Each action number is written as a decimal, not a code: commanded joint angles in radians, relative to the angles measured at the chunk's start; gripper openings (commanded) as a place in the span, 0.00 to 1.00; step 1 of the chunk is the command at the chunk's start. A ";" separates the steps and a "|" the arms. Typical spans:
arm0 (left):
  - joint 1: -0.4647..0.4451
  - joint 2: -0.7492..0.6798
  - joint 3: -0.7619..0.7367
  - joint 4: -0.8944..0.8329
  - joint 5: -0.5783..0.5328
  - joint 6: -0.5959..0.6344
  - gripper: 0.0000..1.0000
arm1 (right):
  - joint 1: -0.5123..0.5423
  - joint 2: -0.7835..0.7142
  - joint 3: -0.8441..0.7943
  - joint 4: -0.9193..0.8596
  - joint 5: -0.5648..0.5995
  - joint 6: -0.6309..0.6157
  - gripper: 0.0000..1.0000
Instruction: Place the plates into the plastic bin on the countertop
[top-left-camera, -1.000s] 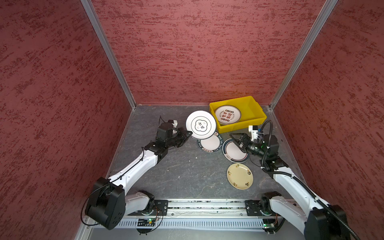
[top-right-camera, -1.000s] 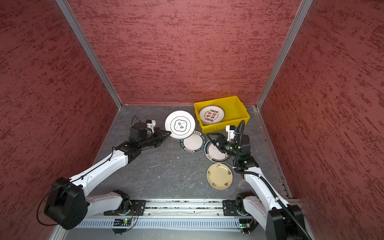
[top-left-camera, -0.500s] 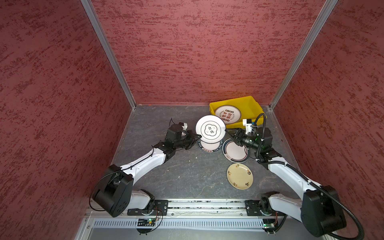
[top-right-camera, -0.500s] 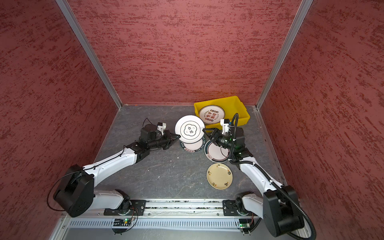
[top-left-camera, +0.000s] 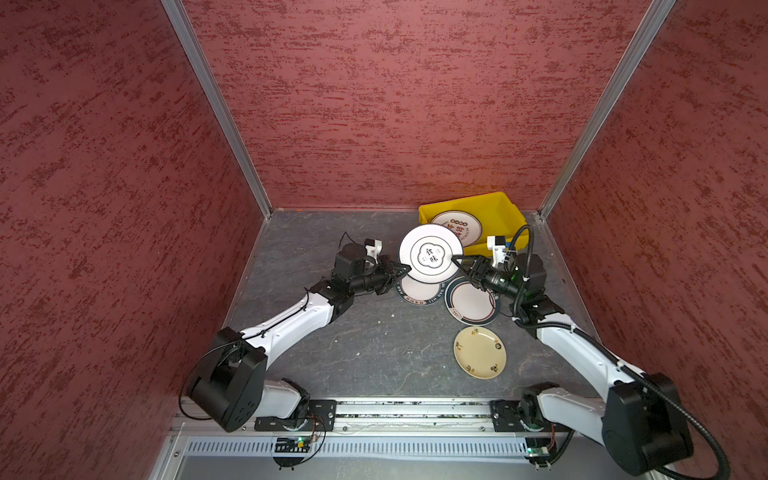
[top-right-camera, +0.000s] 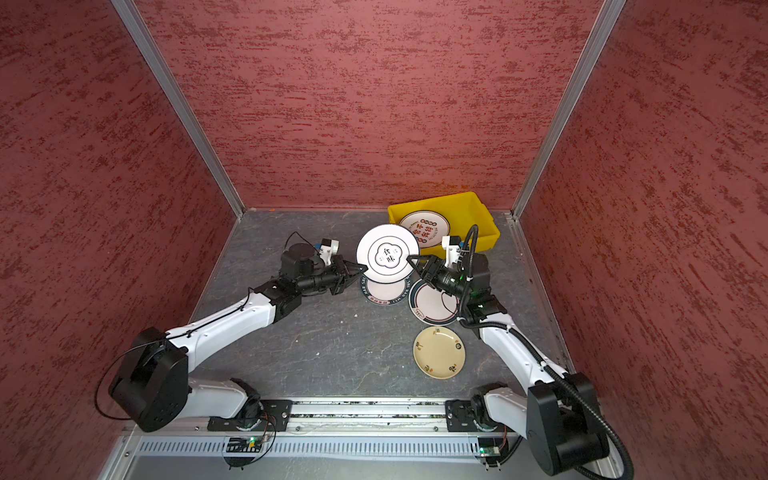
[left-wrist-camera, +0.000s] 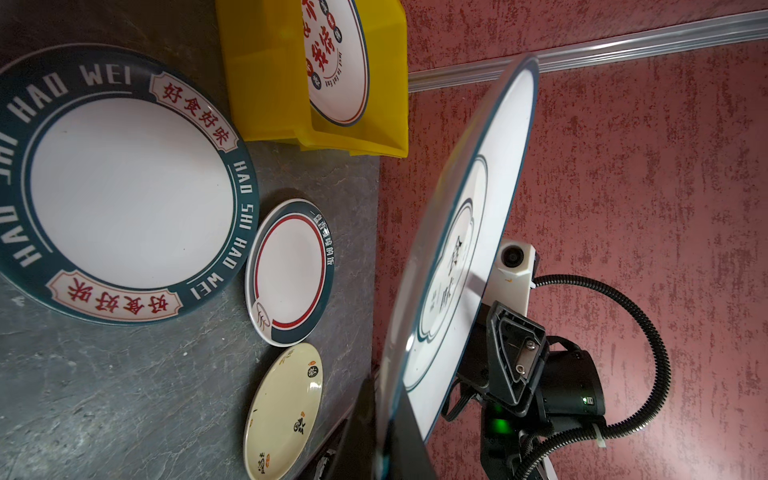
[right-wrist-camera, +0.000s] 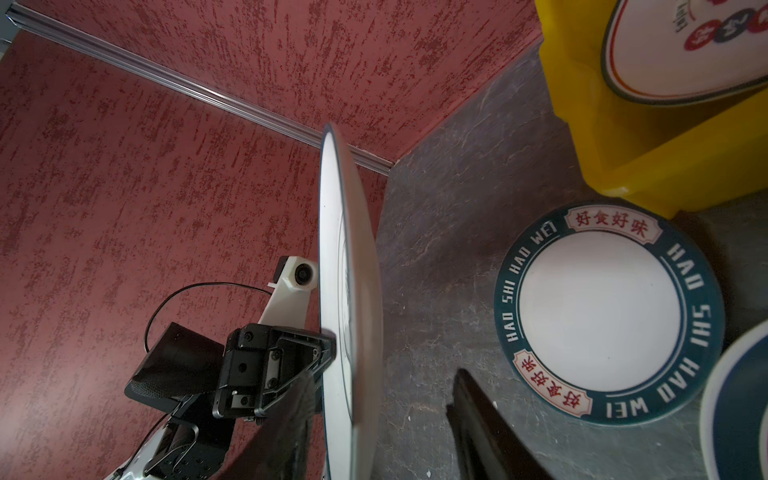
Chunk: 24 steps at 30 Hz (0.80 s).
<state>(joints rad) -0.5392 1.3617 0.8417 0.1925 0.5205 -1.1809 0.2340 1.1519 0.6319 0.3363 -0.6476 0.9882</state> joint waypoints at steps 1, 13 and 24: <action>0.006 -0.043 0.018 0.027 0.043 0.012 0.00 | 0.005 -0.014 0.003 -0.005 0.017 -0.009 0.50; 0.002 -0.052 -0.025 0.020 0.047 0.019 0.00 | 0.014 -0.006 -0.033 0.064 0.008 0.036 0.24; 0.005 -0.097 0.026 -0.190 -0.010 0.141 0.44 | 0.018 -0.001 -0.030 0.023 0.026 0.035 0.00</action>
<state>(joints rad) -0.5411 1.2915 0.8570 0.0479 0.5369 -1.0702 0.2462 1.1530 0.5907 0.3145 -0.6243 1.0153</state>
